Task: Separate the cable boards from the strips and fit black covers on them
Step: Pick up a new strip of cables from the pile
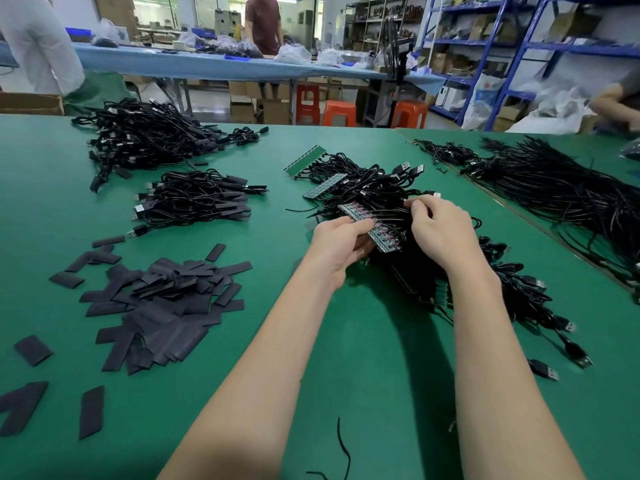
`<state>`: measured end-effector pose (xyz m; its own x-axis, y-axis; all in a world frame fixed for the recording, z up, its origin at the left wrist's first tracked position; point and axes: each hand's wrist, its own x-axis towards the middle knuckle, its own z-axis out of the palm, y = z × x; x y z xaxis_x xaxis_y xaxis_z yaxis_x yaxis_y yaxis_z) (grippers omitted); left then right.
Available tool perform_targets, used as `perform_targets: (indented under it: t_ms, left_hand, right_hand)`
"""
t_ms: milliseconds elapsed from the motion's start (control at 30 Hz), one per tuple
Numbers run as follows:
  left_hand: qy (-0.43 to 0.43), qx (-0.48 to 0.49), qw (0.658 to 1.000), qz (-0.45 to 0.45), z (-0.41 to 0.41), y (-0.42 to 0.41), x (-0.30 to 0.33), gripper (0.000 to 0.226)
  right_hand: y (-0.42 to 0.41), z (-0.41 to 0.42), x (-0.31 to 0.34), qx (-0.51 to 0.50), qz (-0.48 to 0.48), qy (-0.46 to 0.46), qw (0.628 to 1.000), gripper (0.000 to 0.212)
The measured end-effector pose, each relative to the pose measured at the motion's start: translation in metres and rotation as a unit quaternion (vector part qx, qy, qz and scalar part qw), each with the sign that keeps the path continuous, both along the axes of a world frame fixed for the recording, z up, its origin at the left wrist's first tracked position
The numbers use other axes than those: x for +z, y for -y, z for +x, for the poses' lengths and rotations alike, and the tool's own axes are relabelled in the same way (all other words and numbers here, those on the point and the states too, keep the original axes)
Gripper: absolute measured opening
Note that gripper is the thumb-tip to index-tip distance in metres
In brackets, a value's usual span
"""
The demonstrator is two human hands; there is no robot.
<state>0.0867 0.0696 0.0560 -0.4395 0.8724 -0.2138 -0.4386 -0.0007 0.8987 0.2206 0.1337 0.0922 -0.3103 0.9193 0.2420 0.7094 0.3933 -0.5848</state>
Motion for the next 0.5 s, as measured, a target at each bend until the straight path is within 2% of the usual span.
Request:
perform_targets:
  t_ms: [233, 333, 500]
  left_hand:
    - [0.016, 0.001, 0.999, 0.032, -0.004, 0.005, 0.015, 0.013]
    - [0.016, -0.004, 0.999, 0.038, -0.003, 0.009, 0.023, 0.040]
    - [-0.035, -0.037, 0.995, 0.085, -0.005, 0.018, 0.042, 0.006]
  right_hand:
    - [0.001, 0.005, 0.008, 0.031, 0.006, -0.079, 0.996, 0.036]
    - [0.004, 0.014, 0.019, 0.046, 0.006, -0.109, 0.993, 0.037]
    - [0.009, 0.020, 0.029, 0.065, 0.005, -0.117, 0.991, 0.036]
